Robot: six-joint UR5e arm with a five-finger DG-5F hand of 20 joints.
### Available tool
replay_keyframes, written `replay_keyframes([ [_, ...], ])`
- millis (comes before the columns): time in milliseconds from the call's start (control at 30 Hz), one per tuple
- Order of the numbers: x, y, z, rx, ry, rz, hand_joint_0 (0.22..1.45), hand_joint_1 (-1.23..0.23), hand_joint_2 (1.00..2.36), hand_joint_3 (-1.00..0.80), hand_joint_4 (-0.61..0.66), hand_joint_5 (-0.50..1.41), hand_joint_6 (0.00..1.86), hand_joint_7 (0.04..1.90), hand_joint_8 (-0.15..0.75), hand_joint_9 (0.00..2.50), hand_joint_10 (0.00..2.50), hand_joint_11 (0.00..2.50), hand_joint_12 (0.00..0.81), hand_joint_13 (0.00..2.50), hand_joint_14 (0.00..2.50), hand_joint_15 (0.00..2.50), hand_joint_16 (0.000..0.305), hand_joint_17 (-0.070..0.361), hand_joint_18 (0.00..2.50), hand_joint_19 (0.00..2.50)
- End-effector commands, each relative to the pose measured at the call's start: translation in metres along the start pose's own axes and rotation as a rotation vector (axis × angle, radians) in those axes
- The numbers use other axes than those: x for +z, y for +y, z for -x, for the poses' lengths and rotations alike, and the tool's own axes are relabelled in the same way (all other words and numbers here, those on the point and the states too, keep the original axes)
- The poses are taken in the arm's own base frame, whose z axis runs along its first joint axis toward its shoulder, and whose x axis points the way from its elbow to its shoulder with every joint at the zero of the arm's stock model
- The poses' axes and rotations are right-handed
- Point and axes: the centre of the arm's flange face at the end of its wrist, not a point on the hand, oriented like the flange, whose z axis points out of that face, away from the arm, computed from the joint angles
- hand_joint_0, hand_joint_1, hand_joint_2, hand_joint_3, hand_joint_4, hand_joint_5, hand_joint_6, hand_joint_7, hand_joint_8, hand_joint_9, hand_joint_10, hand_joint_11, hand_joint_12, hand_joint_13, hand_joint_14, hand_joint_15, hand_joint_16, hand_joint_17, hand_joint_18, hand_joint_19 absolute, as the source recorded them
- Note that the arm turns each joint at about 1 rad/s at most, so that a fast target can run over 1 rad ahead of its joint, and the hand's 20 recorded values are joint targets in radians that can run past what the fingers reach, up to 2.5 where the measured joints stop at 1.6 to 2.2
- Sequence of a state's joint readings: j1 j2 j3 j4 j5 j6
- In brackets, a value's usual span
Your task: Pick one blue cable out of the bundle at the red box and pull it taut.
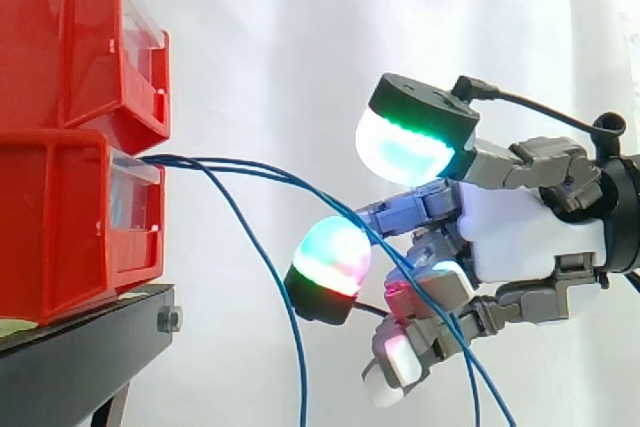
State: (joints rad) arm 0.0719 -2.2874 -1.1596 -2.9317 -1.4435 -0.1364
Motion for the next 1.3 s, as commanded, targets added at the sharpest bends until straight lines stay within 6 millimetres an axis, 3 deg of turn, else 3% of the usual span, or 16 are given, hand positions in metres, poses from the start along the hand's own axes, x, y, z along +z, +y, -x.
replay_keyframes([
  [0, 0.0, 0.0002, -0.0001, 0.0, 0.0, 0.0, 0.55, -0.62, 1.0, -0.46, 0.09, -0.12, 0.72, 1.0, 0.365, 1.09, 0.01, 1.22, 0.378, 0.79, 0.02, 0.57, 0.052, 0.117, 0.57, 0.47],
  [233, 0.0, 0.0002, -0.0001, 0.0, 0.0, 0.0, 0.58, -0.7, 1.01, -0.31, 0.08, -0.15, 0.78, 0.92, 0.353, 0.99, 0.01, 1.16, 0.372, 0.72, 0.02, 0.54, 0.052, 0.118, 0.57, 0.45],
  [433, -0.0002, 0.0, -0.0001, 0.0, 0.0, -0.001, 0.57, -0.67, 1.01, -0.32, 0.12, -0.14, 0.77, 0.89, 0.361, 0.98, 0.01, 1.13, 0.374, 0.7, 0.02, 0.53, 0.053, 0.12, 0.55, 0.46],
  [900, -0.0003, -0.0001, -0.0001, 0.001, 0.0, -0.003, 0.57, -0.64, 1.0, -0.44, 0.14, -0.05, 0.5, 1.34, 0.347, 0.99, 0.02, 0.93, 0.373, 0.72, 0.02, 0.53, 0.053, 0.119, 0.55, 0.45],
  [1267, -0.0006, 0.0028, 0.0003, 0.002, 0.0, 0.002, 0.55, -0.7, 1.0, -0.5, 0.16, -0.04, 0.65, 1.12, 0.366, 1.18, 0.01, 1.14, 0.367, 0.81, 0.02, 0.54, 0.052, 0.118, 0.63, 0.45],
])
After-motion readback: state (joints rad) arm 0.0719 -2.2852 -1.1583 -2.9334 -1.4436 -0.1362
